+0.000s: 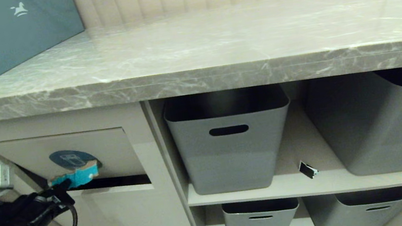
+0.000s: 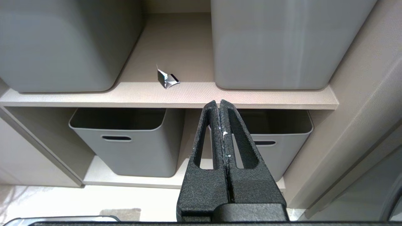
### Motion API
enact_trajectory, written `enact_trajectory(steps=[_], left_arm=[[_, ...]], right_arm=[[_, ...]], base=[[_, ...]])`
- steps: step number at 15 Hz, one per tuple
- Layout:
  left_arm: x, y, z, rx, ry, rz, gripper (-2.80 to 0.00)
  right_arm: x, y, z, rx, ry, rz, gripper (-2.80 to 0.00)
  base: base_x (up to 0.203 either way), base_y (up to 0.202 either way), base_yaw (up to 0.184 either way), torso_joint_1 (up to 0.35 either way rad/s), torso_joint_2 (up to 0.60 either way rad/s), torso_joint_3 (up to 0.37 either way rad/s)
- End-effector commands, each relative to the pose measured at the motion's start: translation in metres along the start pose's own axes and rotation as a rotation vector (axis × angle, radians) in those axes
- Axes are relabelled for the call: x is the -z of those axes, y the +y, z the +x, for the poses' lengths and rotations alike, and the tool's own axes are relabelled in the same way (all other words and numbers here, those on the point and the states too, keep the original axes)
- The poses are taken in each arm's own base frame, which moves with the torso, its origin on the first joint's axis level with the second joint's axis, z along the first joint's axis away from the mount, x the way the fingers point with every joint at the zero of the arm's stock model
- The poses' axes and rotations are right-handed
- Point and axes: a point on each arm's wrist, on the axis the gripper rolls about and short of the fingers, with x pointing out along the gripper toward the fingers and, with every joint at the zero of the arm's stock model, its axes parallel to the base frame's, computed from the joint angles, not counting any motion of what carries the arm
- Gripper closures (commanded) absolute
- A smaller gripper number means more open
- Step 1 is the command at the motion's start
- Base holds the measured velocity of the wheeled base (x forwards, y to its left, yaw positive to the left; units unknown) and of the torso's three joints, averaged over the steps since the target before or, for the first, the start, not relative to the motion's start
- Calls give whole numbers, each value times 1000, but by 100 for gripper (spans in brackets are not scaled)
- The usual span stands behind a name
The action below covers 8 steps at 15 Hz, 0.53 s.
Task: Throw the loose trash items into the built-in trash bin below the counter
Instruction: Put the garbage in the trash can
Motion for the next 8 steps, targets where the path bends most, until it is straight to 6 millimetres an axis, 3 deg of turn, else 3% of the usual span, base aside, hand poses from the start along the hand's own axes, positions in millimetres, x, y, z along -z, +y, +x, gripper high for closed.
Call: enact_trajectory(steps=[1,4,8], left_arm=[[16,8,22,-20,32,-25,0],[12,8,44,11,-51,-98,0],[9,6,42,22,-63,-158,0]], right_arm=[[0,0,0,0,1,1,0],[0,0,0,0,1,1,0],[0,0,0,0,1,1,0]], base=[[0,0,0,0,0,0],[0,0,0,0,0,0],[0,0,0,0,0,0]])
